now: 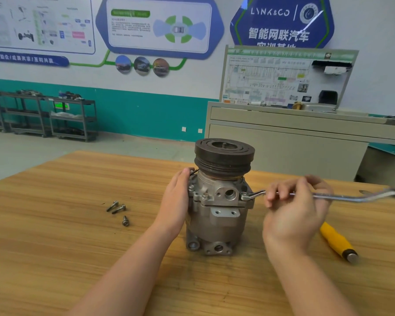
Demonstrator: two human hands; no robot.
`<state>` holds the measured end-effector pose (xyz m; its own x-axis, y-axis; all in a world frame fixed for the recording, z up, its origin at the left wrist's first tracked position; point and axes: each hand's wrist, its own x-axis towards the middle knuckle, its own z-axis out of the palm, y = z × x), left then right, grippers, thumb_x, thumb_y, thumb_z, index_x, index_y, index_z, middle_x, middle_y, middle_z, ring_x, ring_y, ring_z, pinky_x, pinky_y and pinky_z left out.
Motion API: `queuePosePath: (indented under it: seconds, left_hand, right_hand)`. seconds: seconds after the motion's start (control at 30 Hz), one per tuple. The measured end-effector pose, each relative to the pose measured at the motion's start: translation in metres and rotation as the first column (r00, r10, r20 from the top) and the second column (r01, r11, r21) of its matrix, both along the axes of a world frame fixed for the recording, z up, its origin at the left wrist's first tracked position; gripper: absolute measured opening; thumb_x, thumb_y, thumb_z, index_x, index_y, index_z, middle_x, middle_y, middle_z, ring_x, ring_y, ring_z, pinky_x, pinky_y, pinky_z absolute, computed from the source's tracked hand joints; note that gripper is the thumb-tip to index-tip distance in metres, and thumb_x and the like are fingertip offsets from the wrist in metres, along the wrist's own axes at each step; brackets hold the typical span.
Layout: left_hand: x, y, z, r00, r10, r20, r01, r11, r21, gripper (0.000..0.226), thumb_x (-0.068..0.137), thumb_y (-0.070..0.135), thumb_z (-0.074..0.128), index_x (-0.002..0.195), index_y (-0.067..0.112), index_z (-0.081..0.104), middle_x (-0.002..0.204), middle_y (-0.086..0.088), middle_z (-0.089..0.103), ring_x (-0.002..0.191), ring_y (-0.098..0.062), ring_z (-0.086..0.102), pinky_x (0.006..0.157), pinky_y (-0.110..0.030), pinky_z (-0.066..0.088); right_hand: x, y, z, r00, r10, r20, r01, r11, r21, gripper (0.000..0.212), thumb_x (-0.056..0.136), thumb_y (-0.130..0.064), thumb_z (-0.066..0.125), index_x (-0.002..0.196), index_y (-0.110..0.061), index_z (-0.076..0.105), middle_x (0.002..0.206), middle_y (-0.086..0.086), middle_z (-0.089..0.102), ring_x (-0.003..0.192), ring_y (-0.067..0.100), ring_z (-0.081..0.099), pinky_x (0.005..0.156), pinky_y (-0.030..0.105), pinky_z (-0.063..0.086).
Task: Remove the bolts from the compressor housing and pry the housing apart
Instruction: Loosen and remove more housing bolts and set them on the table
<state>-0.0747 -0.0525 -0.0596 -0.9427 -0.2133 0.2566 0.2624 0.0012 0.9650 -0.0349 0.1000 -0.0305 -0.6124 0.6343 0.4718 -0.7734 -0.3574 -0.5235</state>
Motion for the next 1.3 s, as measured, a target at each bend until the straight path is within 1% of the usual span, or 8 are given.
queuePosePath:
  seconds: [0.17,0.4,0.53,0.63,0.9,1.1,1.2,1.3]
  left_hand:
    - [-0.001,-0.001,0.0,1.0,0.006,0.0,-0.006,1.0,-0.001,0.045,0.106,0.041,0.031,0.135,0.02,0.058,0.133,0.001,0.062,0.127,-0.016,0.052,0.113,-0.047,0.037]
    - [-0.001,-0.001,-0.001,1.0,-0.002,-0.006,0.002,1.0,-0.022,0.045,0.106,0.042,0.03,0.134,0.02,0.058,0.131,0.0,0.063,0.126,-0.017,0.053,0.112,-0.048,0.038]
    - [-0.001,-0.004,-0.001,1.0,-0.021,-0.004,0.021,1.0,0.013,0.044,0.107,0.041,0.027,0.121,0.024,0.065,0.119,0.003,0.069,0.117,-0.013,0.059,0.103,-0.038,0.045]
    - [-0.003,-0.008,0.0,1.0,-0.03,0.003,0.03,0.999,0.017,0.042,0.107,0.042,0.027,0.116,0.027,0.065,0.118,0.003,0.069,0.114,-0.013,0.06,0.089,-0.03,0.048]
    - [-0.006,-0.009,-0.001,0.996,0.075,-0.056,-0.074,0.997,0.024,0.024,0.102,0.03,0.047,0.094,0.024,0.069,0.083,0.013,0.071,0.079,0.006,0.063,0.066,-0.015,0.045]
    - [-0.003,-0.006,-0.003,0.98,0.16,-0.116,-0.154,0.986,0.056,0.019,0.099,0.021,0.053,0.089,0.015,0.069,0.076,0.008,0.067,0.067,0.006,0.057,0.058,-0.009,0.044]
    - [-0.001,-0.005,-0.004,0.973,0.191,-0.133,-0.186,0.981,0.051,0.022,0.099,0.019,0.052,0.087,0.01,0.068,0.074,0.003,0.064,0.065,0.0,0.054,0.057,-0.011,0.043]
    - [0.002,-0.005,-0.003,0.95,0.266,-0.163,-0.263,0.964,0.037,0.033,0.1,0.02,0.049,0.079,-0.004,0.059,0.068,-0.006,0.05,0.063,-0.011,0.042,0.059,-0.028,0.037]
  right_hand:
    - [-0.038,0.026,0.011,0.765,0.568,0.305,-0.523,0.823,-0.222,0.022,0.103,-0.011,0.032,0.084,-0.013,0.041,0.048,-0.002,0.039,0.04,0.011,0.043,0.035,0.016,0.03]
    - [-0.025,0.05,0.014,0.659,0.734,0.164,-0.72,0.678,-0.145,0.024,0.102,-0.019,0.034,0.106,-0.007,0.054,0.07,0.008,0.063,0.075,0.025,0.071,0.06,0.027,0.056]
    - [-0.016,0.049,0.016,0.908,0.394,0.144,-0.412,0.901,0.137,0.022,0.106,-0.014,0.028,0.105,-0.013,0.05,0.063,0.002,0.063,0.067,0.023,0.069,0.054,0.024,0.052]
    - [-0.01,0.039,0.013,0.985,0.162,0.055,-0.17,0.892,0.418,0.018,0.105,-0.016,0.029,0.101,-0.02,0.046,0.064,0.0,0.063,0.065,0.023,0.068,0.048,0.023,0.047]
    - [0.002,0.023,0.007,0.964,-0.022,-0.263,0.194,0.737,0.648,0.02,0.101,-0.027,0.036,0.103,-0.043,0.048,0.074,-0.003,0.062,0.065,0.024,0.063,0.052,0.023,0.045]
    - [0.0,0.019,0.002,0.958,-0.041,-0.285,0.222,0.735,0.64,0.011,0.102,-0.028,0.036,0.104,-0.035,0.045,0.074,-0.011,0.062,0.062,0.032,0.056,0.055,0.024,0.044]
    - [0.004,0.015,-0.001,0.932,-0.07,-0.355,0.298,0.704,0.645,0.006,0.103,-0.037,0.037,0.104,-0.037,0.043,0.074,-0.007,0.06,0.064,0.025,0.058,0.058,0.025,0.044]
    - [0.006,0.007,-0.005,0.877,-0.135,-0.462,0.454,0.552,0.7,0.011,0.104,-0.033,0.034,0.101,-0.03,0.044,0.07,0.004,0.056,0.061,0.016,0.055,0.056,0.024,0.044]
